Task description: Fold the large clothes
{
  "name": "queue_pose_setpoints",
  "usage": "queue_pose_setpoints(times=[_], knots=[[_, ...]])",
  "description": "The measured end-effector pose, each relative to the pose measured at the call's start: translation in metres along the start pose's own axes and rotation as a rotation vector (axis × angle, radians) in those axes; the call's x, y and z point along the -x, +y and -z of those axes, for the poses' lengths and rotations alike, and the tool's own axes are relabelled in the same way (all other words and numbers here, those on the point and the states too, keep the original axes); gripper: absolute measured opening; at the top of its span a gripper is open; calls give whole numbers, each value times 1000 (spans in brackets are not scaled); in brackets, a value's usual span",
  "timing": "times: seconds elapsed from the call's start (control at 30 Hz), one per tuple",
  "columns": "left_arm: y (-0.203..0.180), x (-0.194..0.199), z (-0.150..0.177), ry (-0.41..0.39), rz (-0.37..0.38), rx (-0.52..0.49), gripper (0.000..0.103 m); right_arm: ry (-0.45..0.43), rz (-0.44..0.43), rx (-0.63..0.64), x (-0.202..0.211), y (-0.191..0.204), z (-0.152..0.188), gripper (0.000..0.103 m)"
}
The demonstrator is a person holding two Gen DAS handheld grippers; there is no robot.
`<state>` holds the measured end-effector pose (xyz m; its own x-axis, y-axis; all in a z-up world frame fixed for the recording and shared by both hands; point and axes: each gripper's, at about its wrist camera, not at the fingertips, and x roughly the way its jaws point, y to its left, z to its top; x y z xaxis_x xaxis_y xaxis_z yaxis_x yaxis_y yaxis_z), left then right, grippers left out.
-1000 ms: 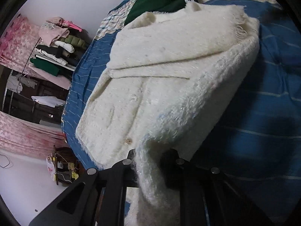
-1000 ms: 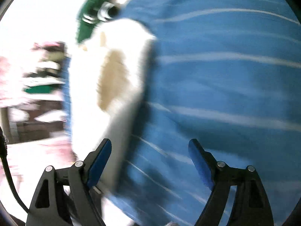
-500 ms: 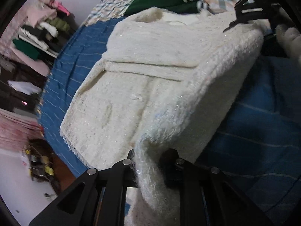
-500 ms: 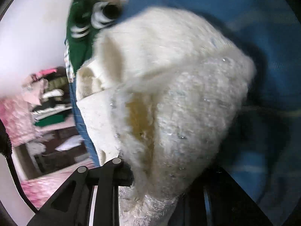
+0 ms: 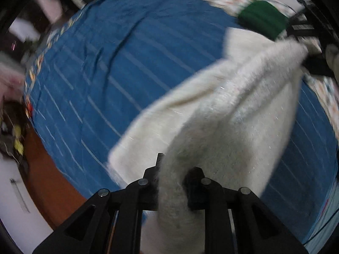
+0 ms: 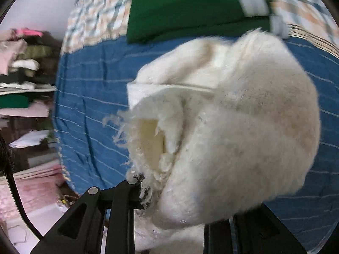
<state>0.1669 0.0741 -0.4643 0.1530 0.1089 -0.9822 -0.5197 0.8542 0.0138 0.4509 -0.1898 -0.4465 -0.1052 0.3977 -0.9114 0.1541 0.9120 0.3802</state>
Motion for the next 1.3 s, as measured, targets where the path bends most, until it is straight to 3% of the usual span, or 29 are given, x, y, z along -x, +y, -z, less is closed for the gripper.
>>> queue_pose_setpoints(times=[0.07,0.13,0.2,0.3,0.33,0.37,0.43,0.53,0.6,0.63,0.73,0.8,0.87,0.93,1.0,1.03,1.07,1.1,1.2,1.3], knots=[[28,-30,-10,49,10,49,17,43,68,22,-37,28,-10,28],[56,-54,-13,90,45,104,27,86,115,40,-67,36,-13,42],[72,-62,-9,97,71,141,37,113,121,57,-79,51,-20,63],[90,-63,0,115,105,202,55,78,-68,90,-61,69,-33,65],[96,-61,4,118,108,224,60,48,-174,130,-42,70,-36,65],[103,-56,9,115,106,249,64,20,-223,157,-26,68,-38,65],[112,-49,20,105,92,284,79,-70,-250,190,16,45,-41,66],[114,-48,33,96,76,318,83,-159,-125,173,54,-26,-45,77],[108,-58,38,109,58,326,83,-169,-55,145,54,-71,-52,78],[103,-66,41,108,42,325,83,-146,-69,117,48,-102,-58,78],[88,-88,43,95,-6,306,85,-55,-190,41,13,-178,-73,78],[79,-96,43,89,-25,300,90,-22,-261,-2,-26,-202,-83,78],[73,-103,42,78,-44,281,93,31,-428,-45,-62,-212,-92,79],[66,-108,40,62,-62,251,94,15,-556,-34,-80,-204,-99,80],[54,-112,35,51,-80,221,94,-7,-610,3,-89,-187,-106,75],[51,-113,32,48,-89,207,94,-1,-626,29,-91,-177,-106,65],[46,-116,28,45,-100,191,94,2,-617,40,-94,-170,-106,40],[44,-116,27,42,-108,180,94,-5,-609,33,-93,-167,-104,33],[35,-114,10,39,-126,149,94,-77,-601,-33,-72,-178,-85,23],[38,-97,-10,0,-130,151,94,-159,-614,-145,-28,-223,-46,17]])
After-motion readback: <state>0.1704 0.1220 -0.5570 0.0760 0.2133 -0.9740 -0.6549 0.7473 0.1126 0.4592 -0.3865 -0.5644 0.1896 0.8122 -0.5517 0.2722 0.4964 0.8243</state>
